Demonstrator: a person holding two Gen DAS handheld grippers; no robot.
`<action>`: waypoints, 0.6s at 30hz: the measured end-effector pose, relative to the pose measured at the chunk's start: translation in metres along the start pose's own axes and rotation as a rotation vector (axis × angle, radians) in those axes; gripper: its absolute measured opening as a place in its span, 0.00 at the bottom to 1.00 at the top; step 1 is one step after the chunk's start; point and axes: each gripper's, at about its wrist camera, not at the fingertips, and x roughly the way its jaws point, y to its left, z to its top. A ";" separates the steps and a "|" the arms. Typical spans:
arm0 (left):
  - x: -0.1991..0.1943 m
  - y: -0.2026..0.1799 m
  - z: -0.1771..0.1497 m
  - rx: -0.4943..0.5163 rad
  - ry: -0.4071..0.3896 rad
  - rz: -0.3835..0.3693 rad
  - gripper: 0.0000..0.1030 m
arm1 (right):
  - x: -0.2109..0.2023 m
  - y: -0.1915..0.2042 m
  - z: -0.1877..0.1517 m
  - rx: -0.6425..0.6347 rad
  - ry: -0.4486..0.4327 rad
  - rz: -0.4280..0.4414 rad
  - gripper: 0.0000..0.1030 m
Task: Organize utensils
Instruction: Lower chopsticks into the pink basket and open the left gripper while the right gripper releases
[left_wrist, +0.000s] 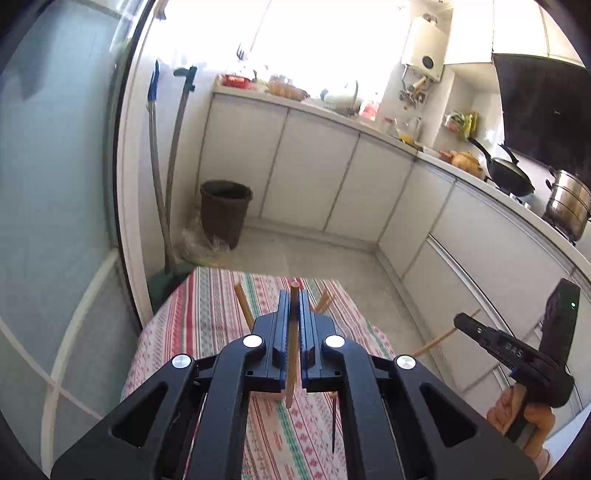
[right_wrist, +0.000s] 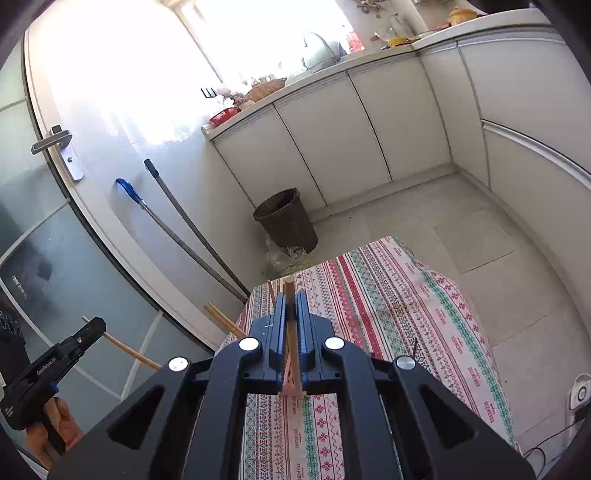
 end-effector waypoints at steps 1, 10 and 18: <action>0.002 -0.001 0.004 -0.001 -0.009 0.005 0.04 | 0.000 0.002 0.005 -0.004 -0.009 0.004 0.05; 0.046 -0.006 0.024 0.021 -0.021 0.070 0.04 | 0.014 0.021 0.027 -0.041 -0.035 0.026 0.05; 0.091 0.025 0.012 -0.042 0.077 0.121 0.19 | 0.040 0.027 0.024 -0.047 0.007 0.029 0.05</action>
